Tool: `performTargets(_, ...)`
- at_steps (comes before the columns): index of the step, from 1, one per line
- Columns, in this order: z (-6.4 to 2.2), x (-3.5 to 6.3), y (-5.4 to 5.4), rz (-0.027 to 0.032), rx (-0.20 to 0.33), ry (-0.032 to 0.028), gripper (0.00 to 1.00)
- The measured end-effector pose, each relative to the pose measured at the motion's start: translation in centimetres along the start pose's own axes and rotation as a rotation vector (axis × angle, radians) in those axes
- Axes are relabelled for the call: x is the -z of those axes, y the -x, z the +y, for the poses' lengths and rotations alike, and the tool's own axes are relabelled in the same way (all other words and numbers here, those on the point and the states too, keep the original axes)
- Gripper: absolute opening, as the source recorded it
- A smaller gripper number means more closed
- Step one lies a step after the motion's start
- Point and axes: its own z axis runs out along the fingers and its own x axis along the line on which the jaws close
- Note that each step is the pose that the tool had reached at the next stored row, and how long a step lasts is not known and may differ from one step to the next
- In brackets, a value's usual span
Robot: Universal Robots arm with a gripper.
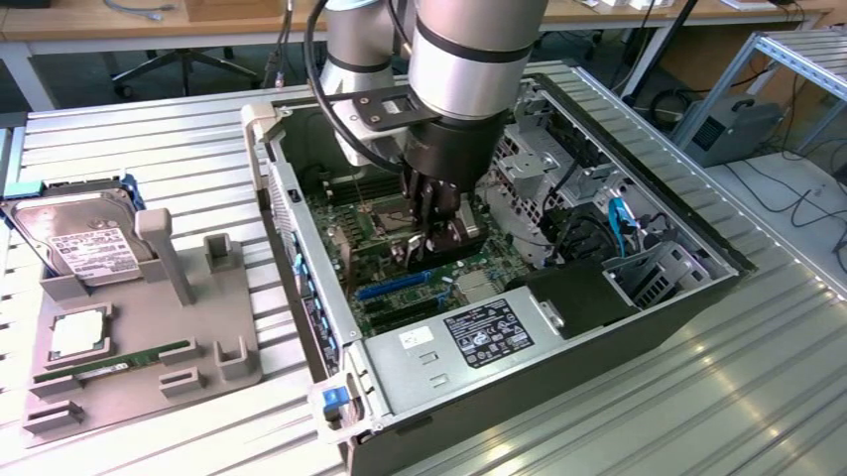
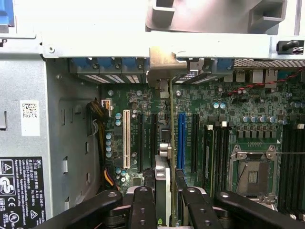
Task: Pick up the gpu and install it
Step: 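Insert the gpu into the slot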
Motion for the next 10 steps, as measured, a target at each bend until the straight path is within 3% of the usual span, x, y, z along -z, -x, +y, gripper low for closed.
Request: performTargets(10,0.39,-0.12,0.0,0.0001,0.0,0.0001,0.27)
